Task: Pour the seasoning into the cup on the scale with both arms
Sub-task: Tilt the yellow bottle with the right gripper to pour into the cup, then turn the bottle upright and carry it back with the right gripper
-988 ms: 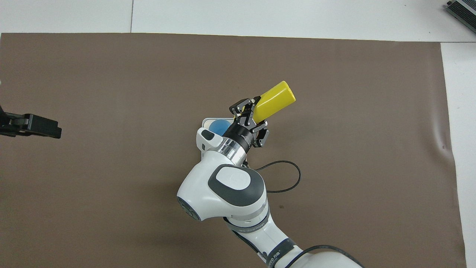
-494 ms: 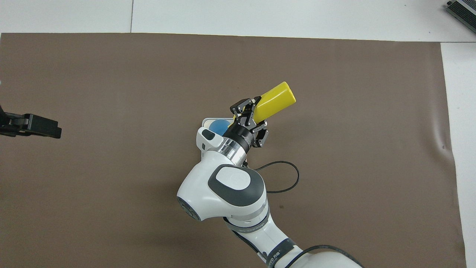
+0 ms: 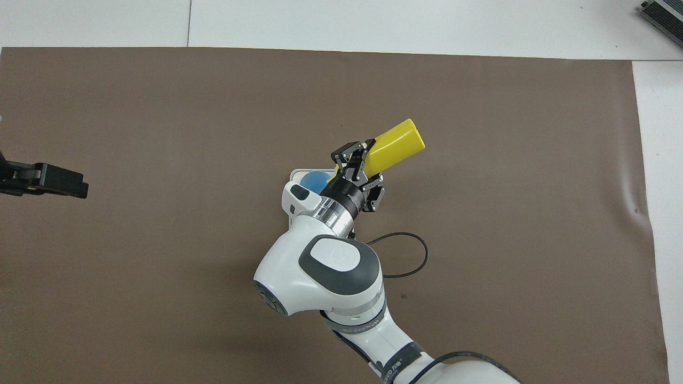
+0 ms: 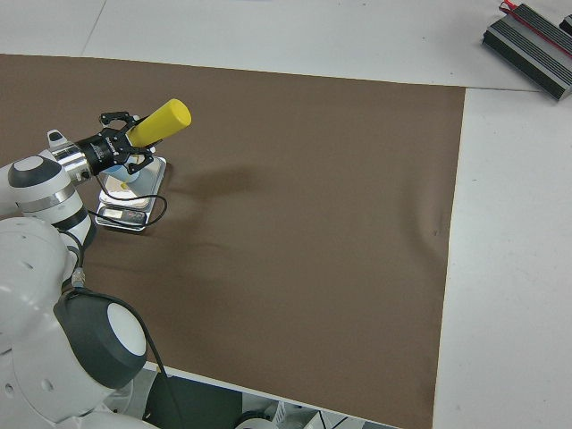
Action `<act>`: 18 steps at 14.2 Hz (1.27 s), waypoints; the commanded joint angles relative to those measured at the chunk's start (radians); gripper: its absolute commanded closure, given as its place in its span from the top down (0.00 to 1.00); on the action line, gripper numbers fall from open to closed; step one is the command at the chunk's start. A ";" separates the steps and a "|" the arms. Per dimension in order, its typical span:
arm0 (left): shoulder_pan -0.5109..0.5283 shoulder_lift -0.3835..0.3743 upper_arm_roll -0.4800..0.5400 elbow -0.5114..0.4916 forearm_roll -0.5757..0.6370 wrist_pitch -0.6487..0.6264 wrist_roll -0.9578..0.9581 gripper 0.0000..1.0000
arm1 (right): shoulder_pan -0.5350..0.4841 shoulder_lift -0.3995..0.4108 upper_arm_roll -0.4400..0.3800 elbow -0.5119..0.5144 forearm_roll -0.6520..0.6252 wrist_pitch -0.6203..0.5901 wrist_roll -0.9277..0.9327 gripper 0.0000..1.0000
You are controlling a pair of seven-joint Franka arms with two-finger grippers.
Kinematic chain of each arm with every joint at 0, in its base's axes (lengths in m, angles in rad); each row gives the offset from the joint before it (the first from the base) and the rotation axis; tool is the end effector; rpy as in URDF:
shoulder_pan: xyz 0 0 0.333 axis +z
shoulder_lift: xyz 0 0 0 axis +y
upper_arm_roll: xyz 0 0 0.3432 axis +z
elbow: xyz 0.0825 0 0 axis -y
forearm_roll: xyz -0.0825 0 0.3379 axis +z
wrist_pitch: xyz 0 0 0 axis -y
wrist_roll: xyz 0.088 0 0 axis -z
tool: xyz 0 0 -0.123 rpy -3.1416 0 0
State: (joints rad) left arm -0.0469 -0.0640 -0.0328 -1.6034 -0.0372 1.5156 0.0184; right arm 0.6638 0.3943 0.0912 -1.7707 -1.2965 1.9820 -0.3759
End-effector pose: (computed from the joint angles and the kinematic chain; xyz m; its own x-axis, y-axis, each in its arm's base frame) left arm 0.4786 -0.0436 0.6488 0.9947 -0.0998 -0.0231 -0.0990 -0.9945 0.0355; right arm 0.5143 0.3718 0.4055 0.0877 0.7377 -0.6695 0.6768 0.4490 0.5834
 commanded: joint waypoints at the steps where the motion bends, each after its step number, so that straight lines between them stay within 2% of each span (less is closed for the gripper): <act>1: -0.002 -0.014 0.007 -0.010 -0.004 -0.011 0.005 1.00 | -0.016 -0.037 0.004 0.000 0.029 0.007 0.008 0.00; 4: -0.002 -0.014 0.007 -0.010 -0.004 -0.011 0.005 1.00 | -0.068 -0.130 0.002 -0.016 0.214 0.075 -0.006 0.00; 8: -0.002 -0.014 0.007 -0.010 -0.004 -0.011 0.005 1.00 | -0.087 -0.236 0.002 -0.056 0.380 0.075 -0.064 0.00; 15: -0.002 -0.014 0.007 -0.010 -0.004 -0.011 0.005 1.00 | -0.197 -0.291 0.002 -0.052 0.719 0.136 -0.106 0.00; 18: -0.002 -0.014 0.007 -0.010 -0.004 -0.011 0.005 1.00 | -0.256 -0.337 0.002 -0.058 0.911 0.147 -0.155 0.00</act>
State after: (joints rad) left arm -0.0469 -0.0640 -0.0328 -1.6034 -0.0372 1.5156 0.0184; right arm 0.4528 0.1211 0.0845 -1.7962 -0.4900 2.1094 -0.4770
